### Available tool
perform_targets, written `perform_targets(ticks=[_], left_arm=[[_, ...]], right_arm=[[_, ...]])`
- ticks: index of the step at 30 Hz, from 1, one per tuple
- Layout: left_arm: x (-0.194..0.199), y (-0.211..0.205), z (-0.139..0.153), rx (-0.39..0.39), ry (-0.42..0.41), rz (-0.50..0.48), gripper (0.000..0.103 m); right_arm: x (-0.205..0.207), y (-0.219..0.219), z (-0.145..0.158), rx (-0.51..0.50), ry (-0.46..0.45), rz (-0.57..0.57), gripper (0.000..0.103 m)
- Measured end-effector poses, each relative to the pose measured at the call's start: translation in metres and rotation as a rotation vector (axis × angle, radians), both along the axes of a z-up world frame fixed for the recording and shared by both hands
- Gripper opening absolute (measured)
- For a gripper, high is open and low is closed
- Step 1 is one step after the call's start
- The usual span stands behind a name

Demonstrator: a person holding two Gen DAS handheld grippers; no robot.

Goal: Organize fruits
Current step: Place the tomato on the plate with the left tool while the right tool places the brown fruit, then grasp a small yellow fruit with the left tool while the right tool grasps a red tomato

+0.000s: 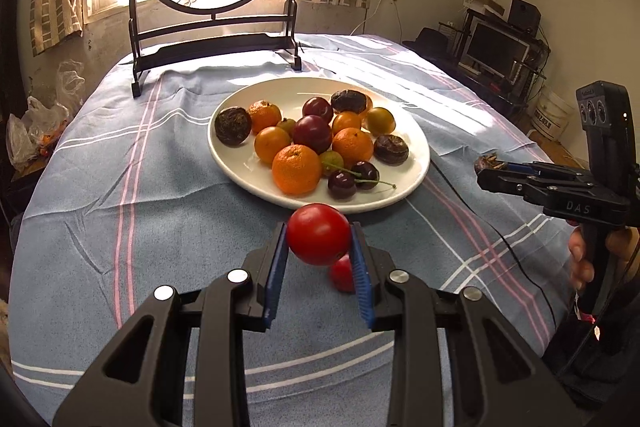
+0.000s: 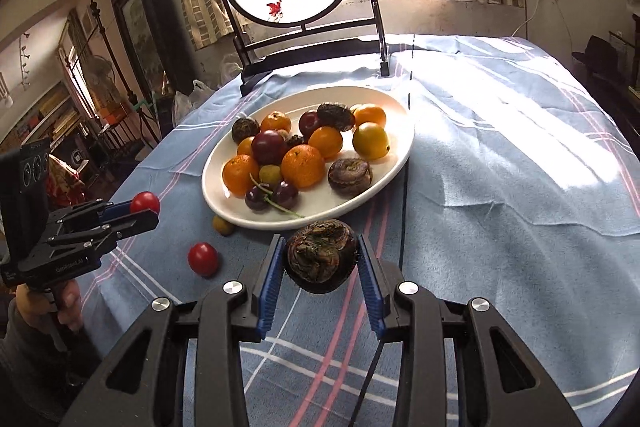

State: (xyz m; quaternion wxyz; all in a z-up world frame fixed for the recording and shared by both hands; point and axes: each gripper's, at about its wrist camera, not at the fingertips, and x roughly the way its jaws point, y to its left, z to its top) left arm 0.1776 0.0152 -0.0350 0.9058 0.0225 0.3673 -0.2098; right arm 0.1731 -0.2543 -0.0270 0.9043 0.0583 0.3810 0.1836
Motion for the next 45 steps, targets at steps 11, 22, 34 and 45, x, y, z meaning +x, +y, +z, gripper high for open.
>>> perform_targets(ticks=[11, 22, 34, 45], left_arm=[[0.1, -0.036, 0.007, 0.018, 0.021, 0.035, 0.034], [0.038, -0.013, 0.006, 0.071, -0.027, 0.046, 0.058], [-0.017, 0.034, -0.03, 0.129, 0.072, 0.097, 0.058], [-0.005, -0.002, -0.031, 0.152, 0.059, 0.022, 0.058]], right_arm=[[0.102, 0.027, 0.015, -0.041, -0.02, -0.013, 0.038], [0.037, 0.036, 0.009, -0.041, -0.015, 0.054, 0.054], [0.0, 0.141, -0.04, -0.156, 0.071, 0.274, 0.053], [-0.006, 0.095, -0.03, -0.074, 0.067, 0.156, 0.029]])
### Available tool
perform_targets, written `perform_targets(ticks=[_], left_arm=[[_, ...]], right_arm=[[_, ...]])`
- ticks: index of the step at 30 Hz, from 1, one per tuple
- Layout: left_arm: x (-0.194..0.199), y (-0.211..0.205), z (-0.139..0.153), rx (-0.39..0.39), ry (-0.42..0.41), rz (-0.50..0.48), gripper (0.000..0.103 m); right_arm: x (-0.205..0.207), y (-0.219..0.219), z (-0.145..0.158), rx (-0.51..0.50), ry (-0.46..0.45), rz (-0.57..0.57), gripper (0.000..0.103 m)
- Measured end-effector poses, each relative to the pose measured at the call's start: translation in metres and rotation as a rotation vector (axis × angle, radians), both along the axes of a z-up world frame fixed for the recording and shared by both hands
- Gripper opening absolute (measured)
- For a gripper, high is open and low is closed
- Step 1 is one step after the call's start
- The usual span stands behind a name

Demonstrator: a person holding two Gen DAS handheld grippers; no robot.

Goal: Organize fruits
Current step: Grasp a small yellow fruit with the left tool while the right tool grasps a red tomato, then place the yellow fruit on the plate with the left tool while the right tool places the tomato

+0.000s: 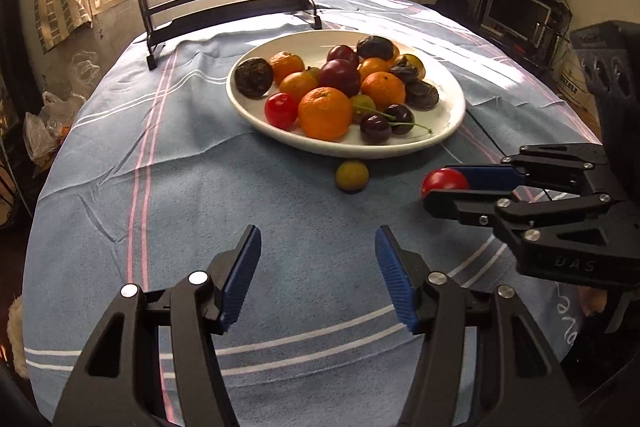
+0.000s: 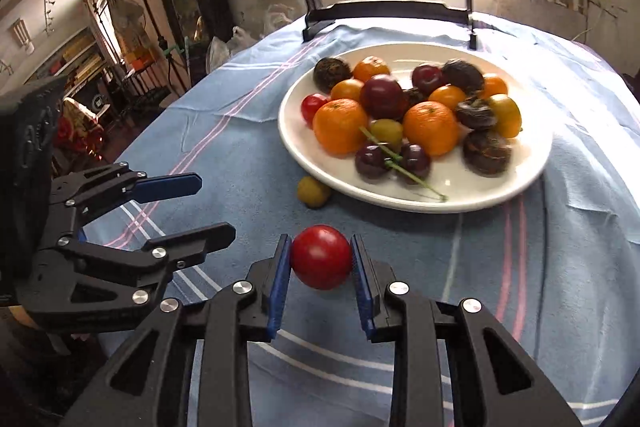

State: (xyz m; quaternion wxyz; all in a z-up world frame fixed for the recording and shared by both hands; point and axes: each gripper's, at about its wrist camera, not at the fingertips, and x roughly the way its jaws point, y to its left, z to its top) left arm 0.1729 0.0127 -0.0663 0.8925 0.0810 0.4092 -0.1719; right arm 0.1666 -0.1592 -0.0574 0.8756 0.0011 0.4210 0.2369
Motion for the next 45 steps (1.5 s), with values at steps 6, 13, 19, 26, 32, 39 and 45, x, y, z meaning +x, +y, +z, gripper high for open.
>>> perform_targets(ticks=[6, 13, 19, 26, 32, 39, 45], left_arm=[[0.03, -0.043, -0.01, 0.049, 0.042, -0.058, 0.028], [0.049, -0.047, -0.019, 0.102, 0.051, -0.02, 0.03], [0.052, -0.046, -0.026, 0.116, 0.064, -0.005, 0.03], [0.044, -0.05, -0.021, 0.089, 0.053, -0.036, 0.023], [0.018, -0.03, 0.011, -0.031, -0.002, -0.031, 0.023], [0.057, -0.027, 0.05, -0.081, -0.062, 0.009, 0.023], [0.121, -0.035, 0.037, -0.091, -0.009, 0.058, 0.023]], right_arm=[[-0.013, -0.077, -0.003, 0.062, -0.027, -0.152, 0.03], [-0.018, -0.096, -0.011, 0.117, -0.026, -0.148, 0.03], [-0.018, -0.095, -0.01, 0.131, -0.027, -0.138, 0.03], [-0.02, -0.095, -0.01, 0.136, -0.034, -0.138, 0.03], [-0.018, -0.097, -0.001, 0.161, -0.012, -0.123, 0.03], [0.034, -0.08, 0.063, 0.134, -0.091, -0.098, 0.03], [0.111, -0.053, 0.059, 0.089, -0.047, -0.11, 0.03]])
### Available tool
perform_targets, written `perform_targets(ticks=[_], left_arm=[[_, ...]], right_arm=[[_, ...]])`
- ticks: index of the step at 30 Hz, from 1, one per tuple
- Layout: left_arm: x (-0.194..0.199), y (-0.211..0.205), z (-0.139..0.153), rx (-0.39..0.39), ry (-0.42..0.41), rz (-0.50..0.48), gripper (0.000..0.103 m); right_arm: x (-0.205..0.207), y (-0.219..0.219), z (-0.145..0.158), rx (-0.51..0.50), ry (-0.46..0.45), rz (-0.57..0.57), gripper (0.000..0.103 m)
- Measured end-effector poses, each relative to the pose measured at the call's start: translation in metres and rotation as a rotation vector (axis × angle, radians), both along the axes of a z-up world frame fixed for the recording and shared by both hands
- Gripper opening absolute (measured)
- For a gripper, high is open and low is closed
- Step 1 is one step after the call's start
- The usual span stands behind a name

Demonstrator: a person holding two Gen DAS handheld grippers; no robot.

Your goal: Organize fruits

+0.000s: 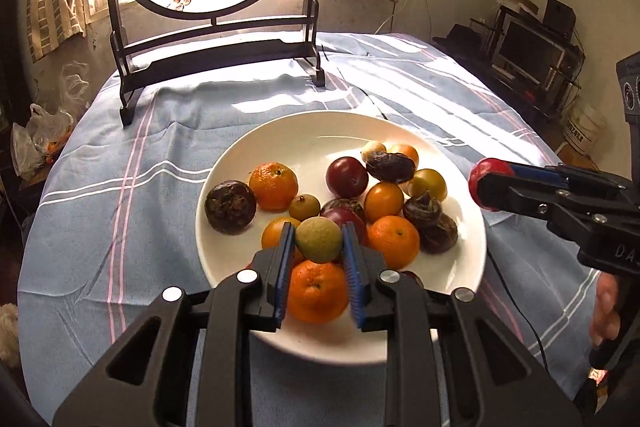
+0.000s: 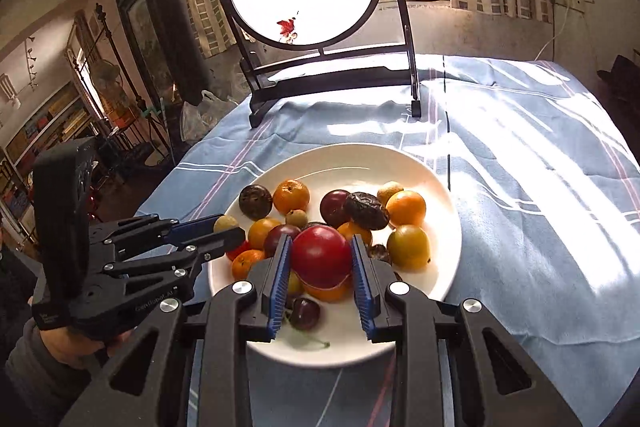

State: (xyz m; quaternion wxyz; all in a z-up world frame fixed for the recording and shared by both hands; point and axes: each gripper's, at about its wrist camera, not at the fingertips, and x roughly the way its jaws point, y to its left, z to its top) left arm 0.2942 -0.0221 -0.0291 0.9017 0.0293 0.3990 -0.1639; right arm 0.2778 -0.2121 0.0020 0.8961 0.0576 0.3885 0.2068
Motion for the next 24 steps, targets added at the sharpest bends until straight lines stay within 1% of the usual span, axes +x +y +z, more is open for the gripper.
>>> perform_targets(ticks=[2, 3, 4, 5, 6, 7, 9, 11, 13, 15, 18, 21, 24], left_arm=[[0.014, -0.003, -0.006, 0.008, 0.017, 0.003, 0.023], [0.019, -0.004, -0.009, 0.011, 0.025, 0.0, 0.027], [0.023, -0.005, -0.01, 0.01, 0.034, -0.002, 0.047], [0.025, -0.004, -0.01, 0.015, 0.029, 0.01, 0.061], [0.023, -0.002, -0.008, 0.022, 0.009, 0.03, 0.08], [0.019, 0.001, -0.004, 0.019, -0.019, 0.046, 0.086], [0.01, 0.006, 0.001, 0.016, -0.04, 0.061, 0.09], [-0.005, 0.012, 0.004, 0.022, -0.039, 0.075, 0.092], [-0.027, 0.016, 0.005, 0.026, -0.038, 0.077, 0.096], [-0.054, 0.019, 0.007, 0.042, -0.057, 0.093, 0.098], [-0.095, 0.026, 0.009, 0.026, -0.065, 0.107, 0.098], [-0.132, 0.035, 0.015, 0.022, -0.066, 0.138, 0.098], [-0.167, 0.042, 0.026, 0.034, -0.103, 0.161, 0.098]], right_arm=[[0.018, 0.007, -0.011, -0.012, 0.022, 0.006, 0.032], [0.023, 0.01, -0.014, -0.025, 0.02, 0.004, 0.032], [0.026, 0.012, -0.016, -0.041, 0.009, -0.007, 0.041], [0.026, 0.013, -0.015, -0.046, -0.008, -0.019, 0.048], [0.024, 0.012, -0.012, -0.041, -0.029, -0.029, 0.058], [0.02, 0.01, -0.009, -0.034, -0.046, -0.032, 0.062], [0.01, 0.005, -0.003, -0.02, -0.057, -0.031, 0.063], [-0.006, 0.001, 0.001, -0.027, -0.058, -0.037, 0.068], [-0.03, -0.004, 0.006, -0.039, -0.072, -0.037, 0.091], [-0.058, -0.01, 0.013, -0.052, -0.095, -0.045, 0.099], [-0.096, -0.021, 0.019, -0.085, -0.109, -0.072, 0.099], [-0.129, -0.039, 0.023, -0.136, -0.124, -0.144, 0.099], [-0.158, -0.06, 0.028, -0.157, -0.135, -0.209, 0.099]])
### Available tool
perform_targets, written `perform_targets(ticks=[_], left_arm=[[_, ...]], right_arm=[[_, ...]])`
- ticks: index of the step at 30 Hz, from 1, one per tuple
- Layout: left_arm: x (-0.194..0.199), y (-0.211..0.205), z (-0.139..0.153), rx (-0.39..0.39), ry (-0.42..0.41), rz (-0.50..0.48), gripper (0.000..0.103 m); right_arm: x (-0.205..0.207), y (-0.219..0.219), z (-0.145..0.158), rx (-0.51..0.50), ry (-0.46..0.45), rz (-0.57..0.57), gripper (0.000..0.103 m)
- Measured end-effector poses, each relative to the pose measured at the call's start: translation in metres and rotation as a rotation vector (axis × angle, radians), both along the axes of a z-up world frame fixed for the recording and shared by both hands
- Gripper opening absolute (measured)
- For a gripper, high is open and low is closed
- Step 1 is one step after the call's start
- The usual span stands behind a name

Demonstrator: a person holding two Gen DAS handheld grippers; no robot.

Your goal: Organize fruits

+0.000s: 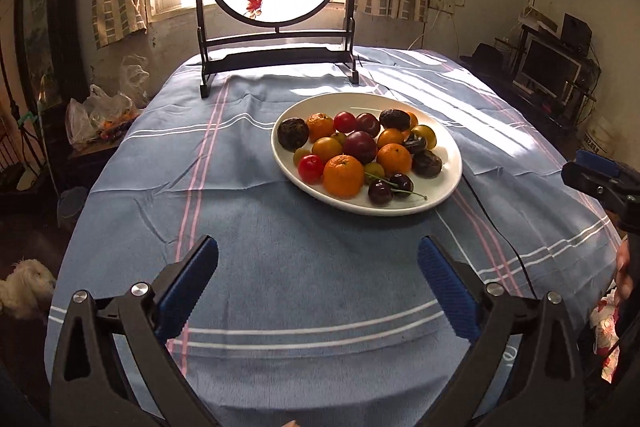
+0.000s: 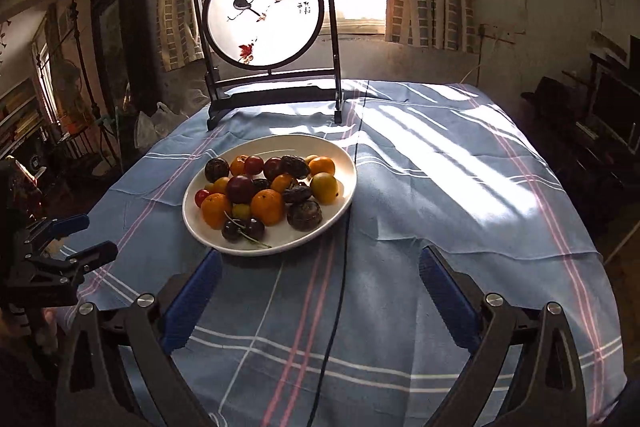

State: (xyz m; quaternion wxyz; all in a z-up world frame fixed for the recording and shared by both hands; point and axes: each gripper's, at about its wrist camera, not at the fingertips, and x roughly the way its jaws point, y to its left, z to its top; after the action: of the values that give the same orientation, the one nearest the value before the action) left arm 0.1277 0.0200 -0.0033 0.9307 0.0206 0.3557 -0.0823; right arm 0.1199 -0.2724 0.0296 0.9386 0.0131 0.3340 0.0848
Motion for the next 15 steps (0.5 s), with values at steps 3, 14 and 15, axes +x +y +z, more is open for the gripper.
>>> perform_targets(ticks=[3, 14, 15], left_arm=[[-0.033, 0.007, 0.009, -0.002, -0.025, 0.019, 0.098], [-0.087, 0.022, 0.017, 0.009, -0.038, 0.117, 0.098], [-0.087, 0.021, 0.017, 0.015, -0.036, 0.117, 0.098]], right_arm=[[-0.026, -0.018, 0.006, -0.017, -0.009, -0.056, 0.099], [-0.098, -0.051, 0.017, -0.101, -0.063, -0.152, 0.099], [-0.101, -0.053, 0.018, -0.108, -0.068, -0.159, 0.099]])
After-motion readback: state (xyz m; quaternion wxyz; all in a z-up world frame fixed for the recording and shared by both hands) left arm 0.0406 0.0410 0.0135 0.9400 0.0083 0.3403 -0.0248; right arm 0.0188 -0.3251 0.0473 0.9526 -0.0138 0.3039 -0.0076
